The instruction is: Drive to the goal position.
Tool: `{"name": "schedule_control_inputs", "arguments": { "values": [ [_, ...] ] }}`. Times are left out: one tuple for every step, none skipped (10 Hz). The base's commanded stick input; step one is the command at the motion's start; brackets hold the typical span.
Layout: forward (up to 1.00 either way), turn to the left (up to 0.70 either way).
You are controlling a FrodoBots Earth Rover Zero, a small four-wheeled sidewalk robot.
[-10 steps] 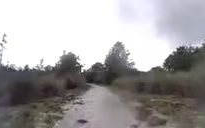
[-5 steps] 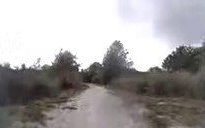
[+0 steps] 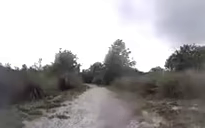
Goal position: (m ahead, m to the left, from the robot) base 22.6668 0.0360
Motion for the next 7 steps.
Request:
{"name": "schedule_control_inputs", "arguments": {
  "values": [
    [0.85, 0.00],
    [0.85, 0.00],
    [0.85, 0.00],
    [0.85, 0.00],
    [0.85, 0.00],
    [0.85, 0.00],
    [0.85, 0.00]
  ]
}}
